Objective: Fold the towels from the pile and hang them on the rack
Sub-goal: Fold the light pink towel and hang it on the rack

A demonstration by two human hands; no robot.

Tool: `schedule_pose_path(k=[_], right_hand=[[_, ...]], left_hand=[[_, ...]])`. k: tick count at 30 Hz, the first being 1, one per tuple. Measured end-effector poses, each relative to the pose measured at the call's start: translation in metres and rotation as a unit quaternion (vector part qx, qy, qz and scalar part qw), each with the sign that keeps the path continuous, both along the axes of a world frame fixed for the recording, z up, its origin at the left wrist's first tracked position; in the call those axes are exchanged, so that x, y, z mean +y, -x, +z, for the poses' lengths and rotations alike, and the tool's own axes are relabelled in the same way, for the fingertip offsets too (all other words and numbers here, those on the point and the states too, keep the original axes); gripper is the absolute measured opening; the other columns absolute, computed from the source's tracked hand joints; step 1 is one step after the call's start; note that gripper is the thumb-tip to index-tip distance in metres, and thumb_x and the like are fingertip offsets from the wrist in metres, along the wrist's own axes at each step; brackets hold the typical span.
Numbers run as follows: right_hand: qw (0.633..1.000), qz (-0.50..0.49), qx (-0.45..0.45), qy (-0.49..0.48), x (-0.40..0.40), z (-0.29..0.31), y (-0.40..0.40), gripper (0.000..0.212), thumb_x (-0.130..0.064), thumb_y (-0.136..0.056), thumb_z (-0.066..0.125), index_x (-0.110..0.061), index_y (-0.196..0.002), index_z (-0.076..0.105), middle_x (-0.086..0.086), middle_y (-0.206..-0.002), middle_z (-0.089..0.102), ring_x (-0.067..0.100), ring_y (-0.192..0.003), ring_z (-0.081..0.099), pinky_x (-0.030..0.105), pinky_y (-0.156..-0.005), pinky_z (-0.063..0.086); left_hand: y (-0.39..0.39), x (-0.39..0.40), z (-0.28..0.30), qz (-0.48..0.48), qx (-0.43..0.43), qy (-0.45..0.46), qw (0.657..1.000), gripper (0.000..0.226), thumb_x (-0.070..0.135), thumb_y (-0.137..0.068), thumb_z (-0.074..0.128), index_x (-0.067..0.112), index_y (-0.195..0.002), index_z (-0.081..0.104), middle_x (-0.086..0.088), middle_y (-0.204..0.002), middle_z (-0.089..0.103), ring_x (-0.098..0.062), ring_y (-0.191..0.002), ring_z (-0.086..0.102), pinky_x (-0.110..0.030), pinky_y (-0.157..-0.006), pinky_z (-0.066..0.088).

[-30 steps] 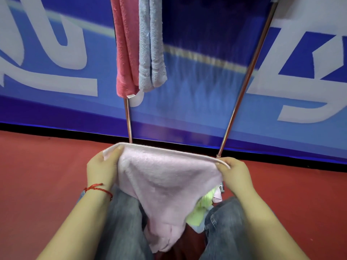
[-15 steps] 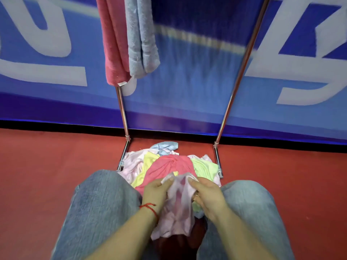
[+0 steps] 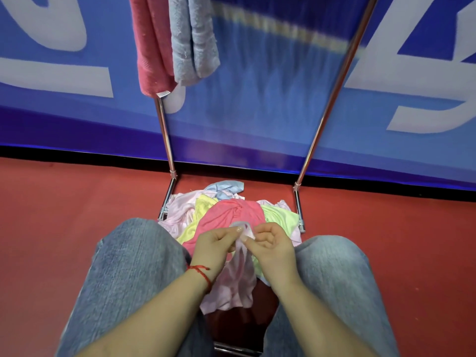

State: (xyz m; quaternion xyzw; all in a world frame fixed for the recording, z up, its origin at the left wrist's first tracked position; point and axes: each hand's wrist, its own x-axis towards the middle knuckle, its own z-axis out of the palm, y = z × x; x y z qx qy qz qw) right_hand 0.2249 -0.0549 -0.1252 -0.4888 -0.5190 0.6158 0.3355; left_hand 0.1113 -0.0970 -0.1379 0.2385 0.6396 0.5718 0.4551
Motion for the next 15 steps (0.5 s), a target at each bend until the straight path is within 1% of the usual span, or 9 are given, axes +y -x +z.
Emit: schedule_pose_path(k=[3,4,5,6,7,9,11,13,15], right_hand=[[1.000,0.009,0.000,0.008,-0.001,-0.003,0.001,0.019,-0.002,-0.077,0.073,-0.016,-0.086,0.063,0.003,-0.081,0.068,0.011,-0.075,0.065,0.022,-0.073,0.053],[1.000,0.018,0.011,0.021,-0.001,-0.003,0.001,0.019,0.000,-0.078,0.071,-0.013,-0.091,0.065,0.007,-0.088,0.070,0.016,-0.082,0.066,0.026,-0.079,0.054],[0.999,0.025,0.024,0.033,0.000,-0.002,0.000,0.022,0.004,-0.079,0.068,-0.009,-0.097,0.066,0.010,-0.094,0.071,0.018,-0.086,0.067,0.029,-0.083,0.054],[0.998,0.030,0.037,0.045,0.000,0.000,-0.001,0.024,0.007,-0.081,0.065,-0.007,-0.101,0.066,0.010,-0.097,0.071,0.016,-0.086,0.068,0.027,-0.082,0.055],[0.997,0.033,0.047,0.052,0.000,0.000,-0.002,0.025,0.009,-0.082,0.062,-0.006,-0.101,0.066,0.008,-0.095,0.071,0.011,-0.083,0.069,0.023,-0.076,0.055],[0.996,0.034,0.061,0.057,0.000,0.003,-0.003,0.025,0.011,-0.084,0.059,-0.009,-0.097,0.066,0.002,-0.087,0.071,0.004,-0.073,0.069,0.015,-0.062,0.053],[0.996,0.032,0.066,0.053,0.001,0.003,-0.005,0.024,0.011,-0.084,0.059,-0.007,-0.098,0.065,0.004,-0.086,0.070,0.003,-0.070,0.069,0.014,-0.059,0.052],[0.997,0.028,0.057,0.039,0.001,0.002,-0.005,0.023,0.010,-0.082,0.061,-0.007,-0.097,0.064,0.006,-0.087,0.069,0.004,-0.071,0.067,0.014,-0.063,0.053],[1.000,0.026,-0.005,-0.015,0.002,0.001,-0.005,0.026,0.007,-0.081,0.064,-0.017,-0.089,0.061,0.002,-0.086,0.066,0.002,-0.072,0.062,0.013,-0.067,0.051]], left_hand=[[-0.002,-0.001,0.003,-0.003,-0.020,-0.013,1.000,0.024,0.016,-0.086,0.063,0.020,-0.064,0.071,0.010,-0.045,0.052,-0.001,-0.045,0.043,-0.011,-0.048,0.041],[-0.003,-0.001,0.006,-0.007,-0.028,-0.020,0.999,0.026,0.016,-0.089,0.059,0.020,-0.065,0.071,0.012,-0.043,0.051,0.000,-0.042,0.042,-0.009,-0.044,0.037],[-0.002,-0.001,0.006,-0.020,-0.028,-0.030,0.999,0.024,0.015,-0.091,0.056,0.017,-0.072,0.071,0.013,-0.043,0.053,0.002,-0.040,0.045,-0.008,-0.042,0.037],[-0.003,-0.002,0.010,-0.038,-0.028,-0.042,0.998,0.019,0.013,-0.092,0.054,0.014,-0.084,0.070,0.014,-0.049,0.060,0.004,-0.045,0.053,-0.007,-0.046,0.040],[-0.002,-0.002,0.008,-0.060,-0.019,-0.050,0.997,0.015,0.012,-0.091,0.055,0.013,-0.096,0.069,0.013,-0.062,0.068,0.004,-0.059,0.062,-0.007,-0.056,0.046],[-0.001,-0.003,0.004,-0.093,-0.001,-0.061,0.994,0.025,0.009,-0.087,0.061,0.017,-0.110,0.066,0.006,-0.088,0.073,-0.003,-0.084,0.067,-0.015,-0.075,0.051],[0.000,-0.003,0.003,-0.089,0.028,-0.057,0.994,0.028,0.006,-0.086,0.062,0.024,-0.107,0.066,0.000,-0.096,0.071,-0.008,-0.087,0.066,-0.017,-0.077,0.051],[0.000,-0.002,-0.001,-0.070,0.052,-0.054,0.995,0.025,0.005,-0.088,0.059,0.028,-0.097,0.067,0.000,-0.095,0.070,-0.009,-0.087,0.064,-0.015,-0.076,0.049],[0.000,-0.002,-0.001,-0.075,0.092,-0.049,0.992,0.019,0.009,-0.090,0.057,0.025,-0.095,0.067,0.003,-0.094,0.070,-0.007,-0.089,0.063,-0.014,-0.079,0.048]])
